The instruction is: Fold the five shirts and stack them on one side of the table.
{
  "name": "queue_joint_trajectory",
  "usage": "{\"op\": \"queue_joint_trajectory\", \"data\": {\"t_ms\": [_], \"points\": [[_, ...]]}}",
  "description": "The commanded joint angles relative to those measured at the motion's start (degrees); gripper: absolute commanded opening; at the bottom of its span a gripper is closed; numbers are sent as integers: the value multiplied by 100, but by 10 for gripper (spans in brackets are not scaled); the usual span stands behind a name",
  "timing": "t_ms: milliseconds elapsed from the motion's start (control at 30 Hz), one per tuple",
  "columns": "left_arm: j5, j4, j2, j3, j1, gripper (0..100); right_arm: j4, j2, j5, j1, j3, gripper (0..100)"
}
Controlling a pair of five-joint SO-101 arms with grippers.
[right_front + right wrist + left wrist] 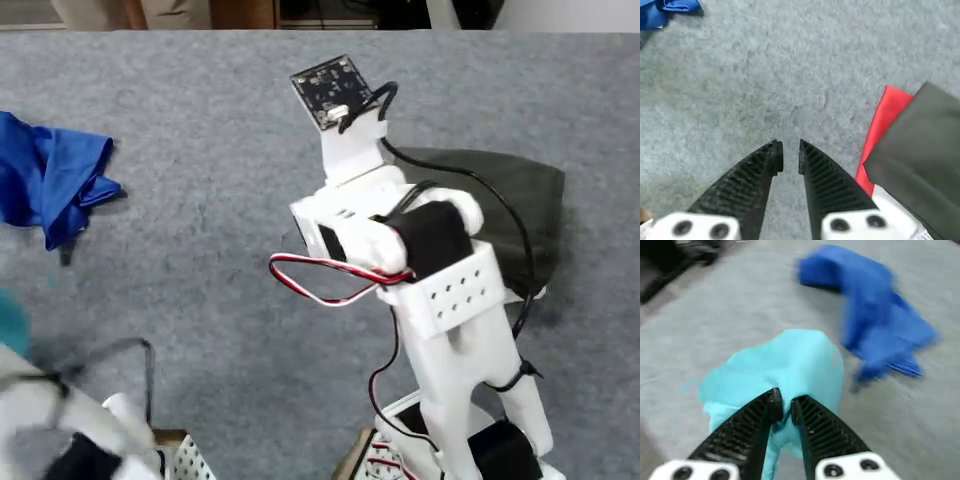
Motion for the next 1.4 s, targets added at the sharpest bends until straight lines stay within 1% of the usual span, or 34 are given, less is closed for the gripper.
{"op": "queue_joint_trajectory", "data": {"t_ms": [0, 67, 100, 133, 267, 300, 367, 500, 600, 667, 733, 833, 933, 1033, 1167, 1300, 1367], "points": [[642, -70, -1182, 1064, 1811, 18, -352, -127, 0, -57, 382, 76], [1046, -343, -1437, 1723, 2505, 19, -431, -127, 0, -84, 637, 76], [1275, -440, -1473, 1987, 2681, 28, -475, -127, 0, -84, 734, 76], [1503, -519, -1481, 2242, 2752, 56, -492, -127, 0, -84, 796, 76], [2145, -598, -1270, 2892, 2787, 247, -527, -127, 0, -84, 980, 77], [2233, -545, -1209, 2945, 2787, 269, -554, -127, 0, -84, 1015, 77], [2198, -440, -1086, 2884, 2804, 271, -624, -127, 0, -84, 1077, 77], [1855, -387, -1077, 2787, 2637, 271, -853, -119, 316, -84, 1200, 77], [1600, -396, -1165, 2822, 1829, 271, -993, -4, 396, -198, 1191, 87], [1345, -431, -1156, 2936, 1143, 271, -985, 277, 387, -453, 1182, 143], [1143, -527, -1147, 3200, 404, 271, -1020, 708, 352, -804, 1174, 225], [879, -1011, -1200, 3859, -589, 271, -1187, 1525, 343, -1429, 954, 316], [545, -1618, -1200, 4492, -1433, 271, -1380, 2484, 343, -2026, 418, 333], [281, -2040, -1200, 5064, -1846, 271, -1495, 3582, 343, -2501, -356, 333], [53, -2136, -1200, 5415, -2075, 271, -1451, 5253, 343, -2958, -1587, 333], [53, -2145, -1200, 5477, -2233, 271, -1380, 6800, 343, -2993, -2695, 331], [53, -2145, -1200, 5477, -2277, 271, -1099, 7345, 343, -2809, -3363, 292]]}}
